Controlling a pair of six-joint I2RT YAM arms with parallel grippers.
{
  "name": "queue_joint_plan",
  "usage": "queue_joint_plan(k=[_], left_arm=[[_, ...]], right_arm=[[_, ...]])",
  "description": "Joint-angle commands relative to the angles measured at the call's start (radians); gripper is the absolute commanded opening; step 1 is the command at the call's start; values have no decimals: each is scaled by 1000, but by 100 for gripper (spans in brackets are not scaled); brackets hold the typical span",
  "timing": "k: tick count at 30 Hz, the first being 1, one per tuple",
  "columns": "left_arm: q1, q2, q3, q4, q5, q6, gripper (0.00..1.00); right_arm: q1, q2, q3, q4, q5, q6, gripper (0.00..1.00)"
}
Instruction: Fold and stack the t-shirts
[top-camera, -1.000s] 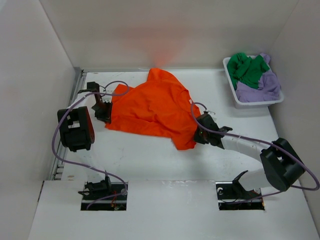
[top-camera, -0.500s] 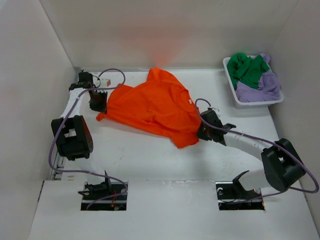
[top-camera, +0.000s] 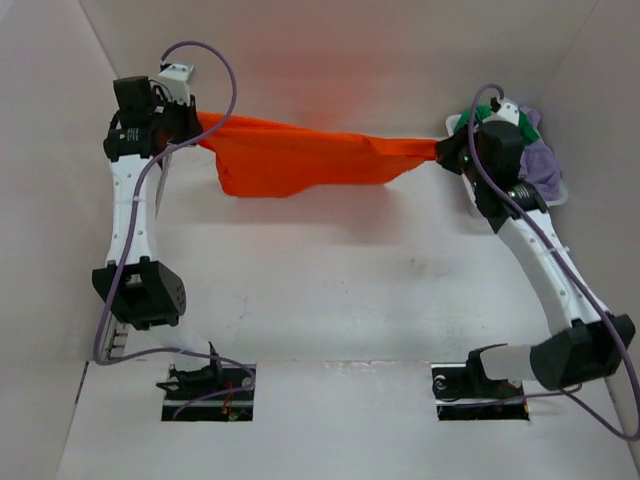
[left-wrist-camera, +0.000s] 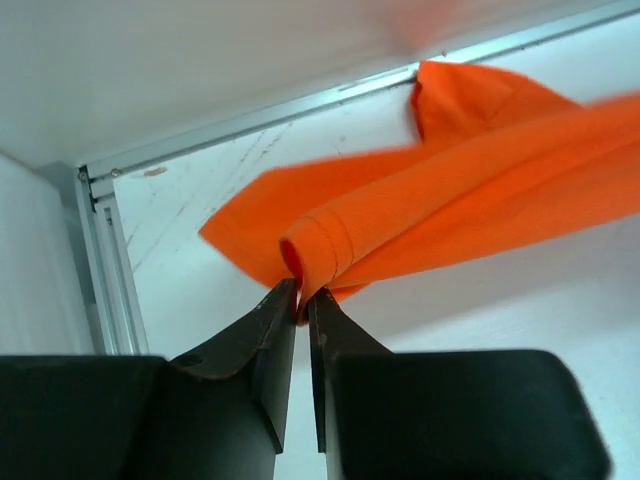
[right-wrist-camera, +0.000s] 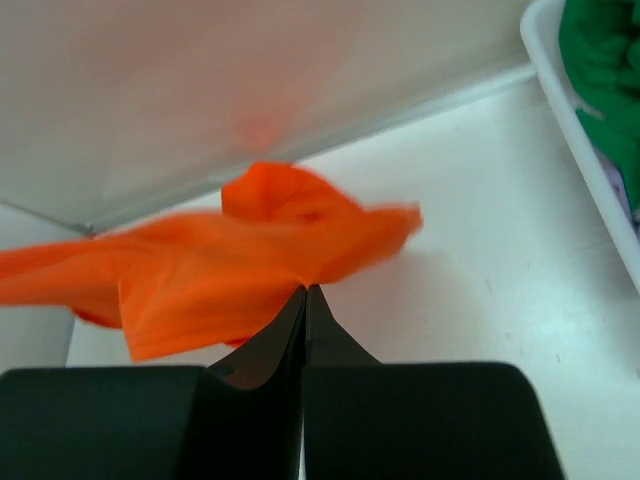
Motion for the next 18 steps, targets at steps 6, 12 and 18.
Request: queue_joint_plan(k=[6, 12, 18], left_arm=[[42, -170, -484, -135, 27, 149, 8], [63, -113, -690, -299, -62, 276, 9], [96, -81, -747, -282, -129, 310, 16]], right_arm=[[116, -268, -521, -63, -3, 107, 0], [264, -371, -812, -78, 15, 320, 0], [347, -394, -887, -148, 27, 394, 0]])
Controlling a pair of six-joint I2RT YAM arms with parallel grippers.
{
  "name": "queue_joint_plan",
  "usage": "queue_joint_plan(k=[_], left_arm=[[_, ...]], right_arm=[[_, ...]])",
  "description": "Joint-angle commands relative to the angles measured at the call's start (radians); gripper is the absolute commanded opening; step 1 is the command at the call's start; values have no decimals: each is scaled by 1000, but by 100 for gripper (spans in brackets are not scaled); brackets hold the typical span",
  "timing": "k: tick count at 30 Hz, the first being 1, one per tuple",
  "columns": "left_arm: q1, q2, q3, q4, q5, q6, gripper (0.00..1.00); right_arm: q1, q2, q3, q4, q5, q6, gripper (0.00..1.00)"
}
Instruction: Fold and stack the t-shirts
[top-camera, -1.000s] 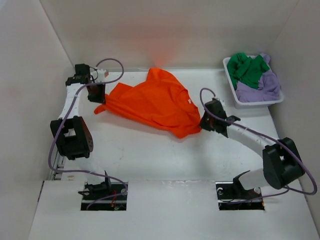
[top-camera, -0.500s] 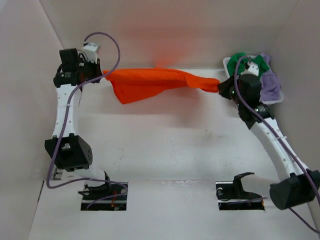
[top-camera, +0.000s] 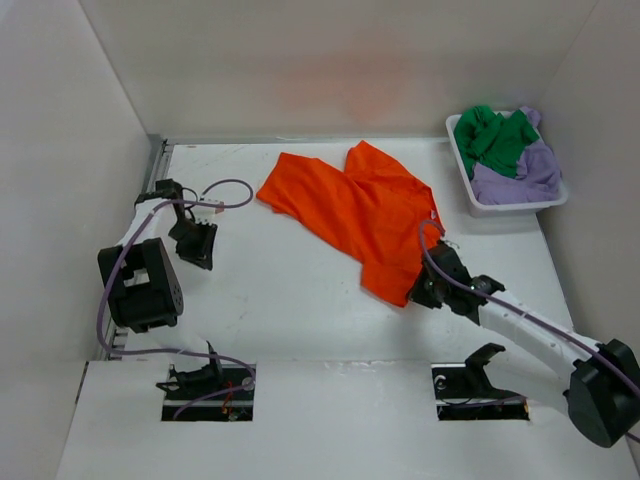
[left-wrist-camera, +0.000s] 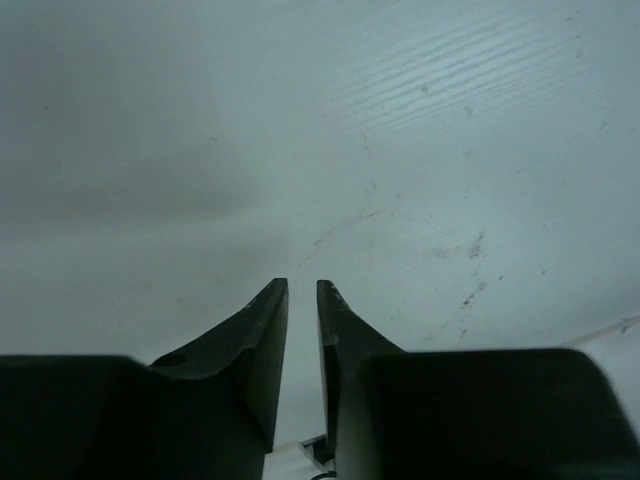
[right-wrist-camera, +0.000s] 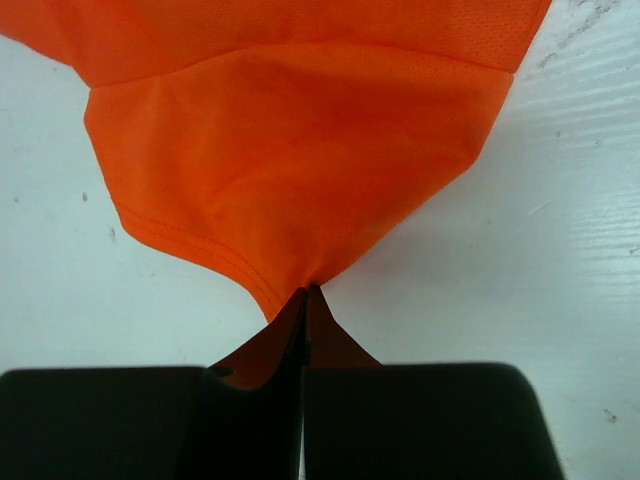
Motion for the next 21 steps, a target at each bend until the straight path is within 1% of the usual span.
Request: queue_joint_plan(k=[1, 3, 6, 10, 13, 17, 21], left_arm=[[18, -27, 40, 19, -18, 45, 21], [-2, -9, 91, 46, -6, 14, 29], [-92, 65, 209, 116, 15, -65, 37], [-200, 215, 372, 274, 11, -188, 38], [-238, 319, 473, 374, 17, -251, 39], [-269, 450, 585, 409, 37, -317, 42], [-271, 531, 642, 435, 81, -418, 45]], right_arm=[[22, -44, -4, 0, 23, 72, 0], [11, -53, -4, -1, 10, 61, 0], [-29, -60, 9, 0, 2, 29, 0], [-61, -57, 16, 3, -4, 1, 0], [-75, -58, 10, 9, -4, 1, 0], [-84, -54, 10, 9, -6, 6, 0], [-84, -43, 19, -1, -6, 10, 0]])
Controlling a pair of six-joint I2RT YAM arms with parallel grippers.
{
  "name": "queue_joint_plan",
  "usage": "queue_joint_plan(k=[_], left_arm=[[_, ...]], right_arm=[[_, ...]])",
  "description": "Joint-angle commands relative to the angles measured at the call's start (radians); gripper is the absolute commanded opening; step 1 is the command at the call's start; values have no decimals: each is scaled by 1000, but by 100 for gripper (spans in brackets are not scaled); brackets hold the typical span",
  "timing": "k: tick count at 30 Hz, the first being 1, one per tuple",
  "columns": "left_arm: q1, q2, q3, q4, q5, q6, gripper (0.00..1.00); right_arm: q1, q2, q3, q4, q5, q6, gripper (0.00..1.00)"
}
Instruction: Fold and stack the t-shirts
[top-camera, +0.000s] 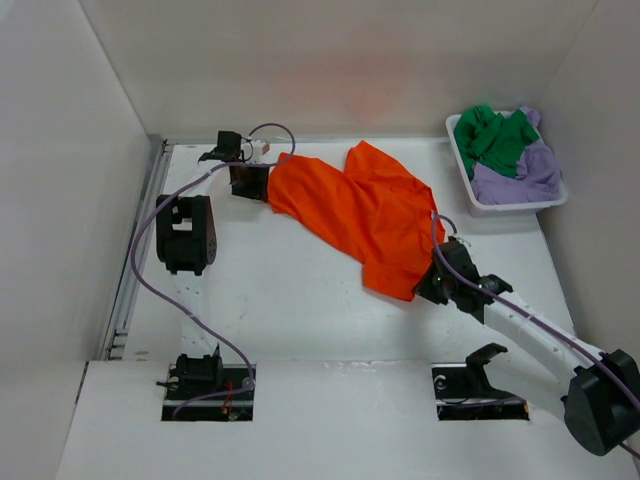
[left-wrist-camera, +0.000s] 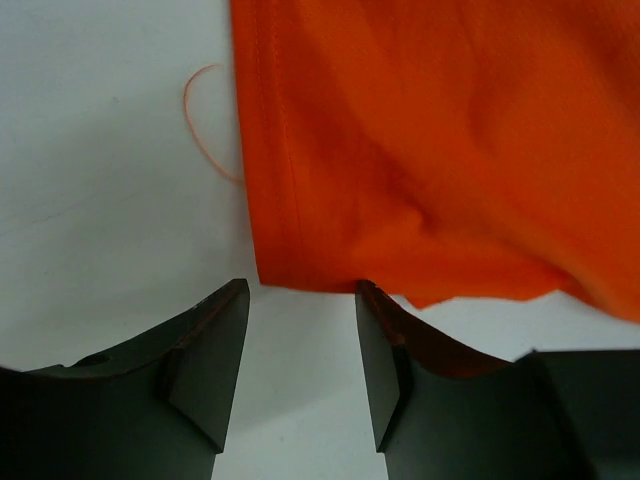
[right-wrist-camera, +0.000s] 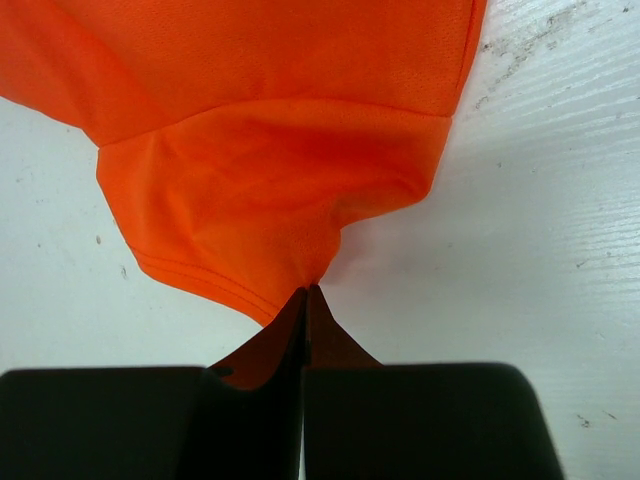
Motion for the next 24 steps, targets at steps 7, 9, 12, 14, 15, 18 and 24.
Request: queue_joint_plan(k=[7, 9, 12, 14, 15, 18, 24], left_arm=[[15, 85, 92, 72, 67, -219, 46], [13, 93, 92, 68, 69, -222, 46], [-4, 102, 100, 42, 77, -216, 42], [-16, 111, 112, 3, 78, -206, 33], [-19, 116, 115, -8, 80, -206, 27], [-22, 116, 115, -2, 90, -216, 6], [-19, 21, 125, 71, 77, -247, 0]], right_arm=[[-5, 20, 40, -4, 0, 5, 0], [-5, 28, 48, -6, 0, 3, 0], [-3, 39, 65, -13, 0, -1, 0], [-3, 40, 71, -16, 1, -6, 0], [-5, 40, 73, -16, 3, -8, 0], [-15, 39, 71, -13, 5, -11, 0], [-70, 109, 128, 39, 0, -72, 0]])
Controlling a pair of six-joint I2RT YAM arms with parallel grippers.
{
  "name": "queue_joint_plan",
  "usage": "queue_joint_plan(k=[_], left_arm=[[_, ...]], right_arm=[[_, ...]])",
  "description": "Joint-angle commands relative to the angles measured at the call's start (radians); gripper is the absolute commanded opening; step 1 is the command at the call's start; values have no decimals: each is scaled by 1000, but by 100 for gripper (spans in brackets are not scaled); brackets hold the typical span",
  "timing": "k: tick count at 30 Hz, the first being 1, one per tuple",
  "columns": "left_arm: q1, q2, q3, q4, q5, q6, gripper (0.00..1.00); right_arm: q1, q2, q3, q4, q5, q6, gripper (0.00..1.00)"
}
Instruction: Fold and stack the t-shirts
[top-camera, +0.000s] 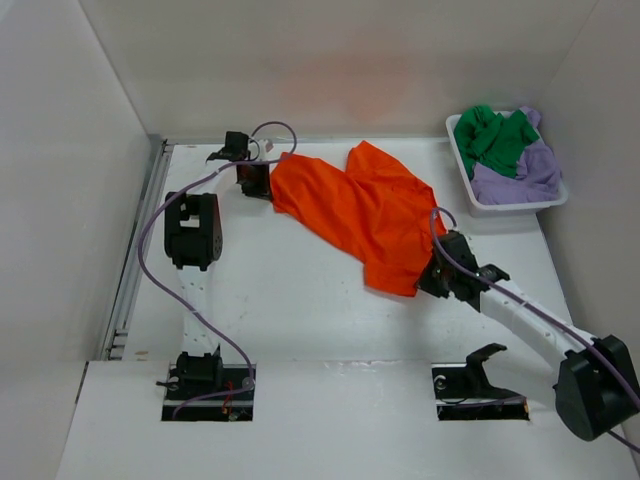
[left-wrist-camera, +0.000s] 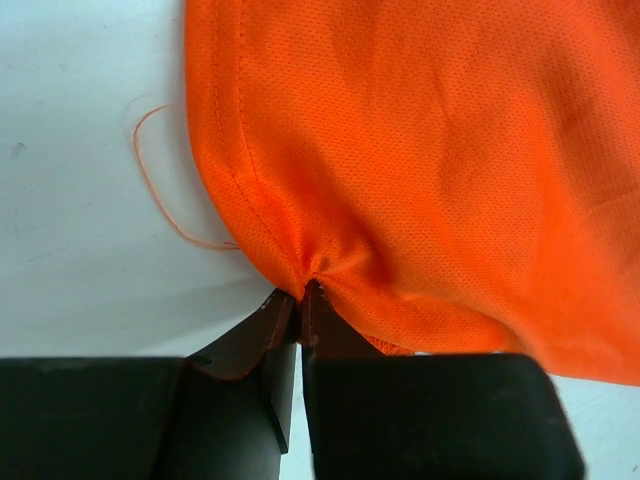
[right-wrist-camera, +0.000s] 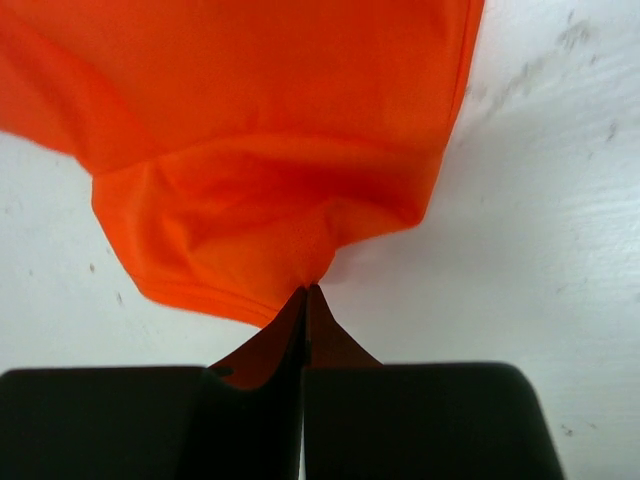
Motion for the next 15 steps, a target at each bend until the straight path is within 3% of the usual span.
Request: queue_joint_plan(k=[1, 4, 10, 12, 15], left_arm=[[10, -115, 52, 66, 5, -56, 0], [36, -185, 140, 95, -39, -64, 0], [97, -297, 410, 109, -133, -53, 0], [114, -357, 417, 128, -133, -30, 0], [134, -423, 389, 103, -125, 3, 0]], right_arm=[[-52, 72, 115, 68, 2, -75, 0], [-165, 221, 323, 99, -30, -218, 0], [-320, 444, 1046, -4, -30, -381, 0], [-333, 476, 1236, -25, -30, -401, 0], [-334, 507, 1391, -70, -47, -408, 0]])
